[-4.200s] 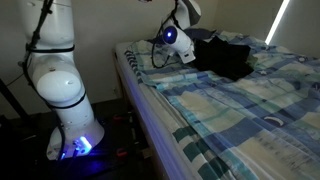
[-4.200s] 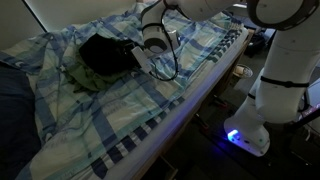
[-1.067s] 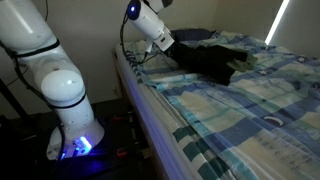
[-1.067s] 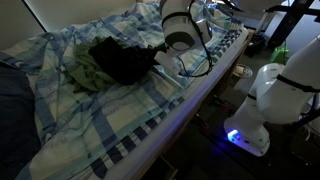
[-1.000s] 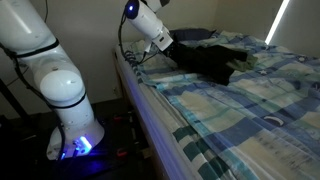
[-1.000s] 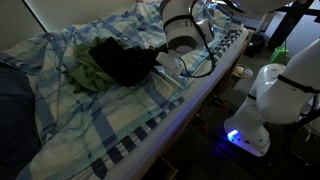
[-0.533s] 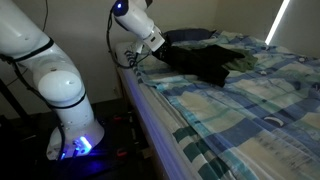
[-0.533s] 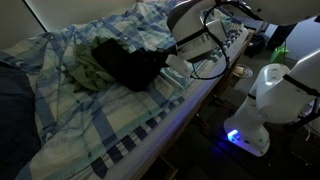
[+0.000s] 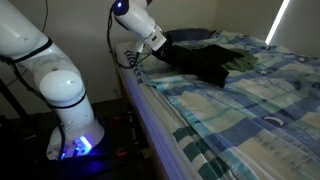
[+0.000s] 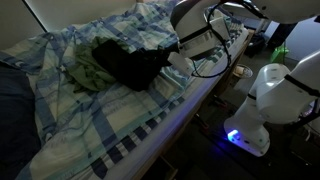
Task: Fold the pair of trousers
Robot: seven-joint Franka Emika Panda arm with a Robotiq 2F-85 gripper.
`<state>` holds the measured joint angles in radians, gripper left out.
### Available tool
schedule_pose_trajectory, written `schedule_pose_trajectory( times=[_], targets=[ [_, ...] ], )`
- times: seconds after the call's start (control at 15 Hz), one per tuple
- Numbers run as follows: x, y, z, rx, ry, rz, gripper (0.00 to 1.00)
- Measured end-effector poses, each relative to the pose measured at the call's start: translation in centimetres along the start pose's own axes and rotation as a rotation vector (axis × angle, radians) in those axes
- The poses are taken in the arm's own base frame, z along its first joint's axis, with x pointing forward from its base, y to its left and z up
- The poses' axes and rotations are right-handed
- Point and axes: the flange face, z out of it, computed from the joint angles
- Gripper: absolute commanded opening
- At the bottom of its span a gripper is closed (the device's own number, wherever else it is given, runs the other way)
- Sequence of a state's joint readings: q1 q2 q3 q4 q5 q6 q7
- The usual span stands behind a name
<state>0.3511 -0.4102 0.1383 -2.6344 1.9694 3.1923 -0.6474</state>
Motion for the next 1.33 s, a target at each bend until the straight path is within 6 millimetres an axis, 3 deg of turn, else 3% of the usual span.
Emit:
schedule_pose_trajectory(
  times=[0.8, 1.13, 1.33],
  targets=[
    [-0.6, 1.8, 0.3, -0.047, -0.007, -0.005, 0.04],
    [-1.8, 4.4, -0.9, -0.103, 0.006, 0.005, 0.04],
    [-3.0, 4.8, -2.0, -0.118, 0.029, 0.035, 0.04]
  ],
)
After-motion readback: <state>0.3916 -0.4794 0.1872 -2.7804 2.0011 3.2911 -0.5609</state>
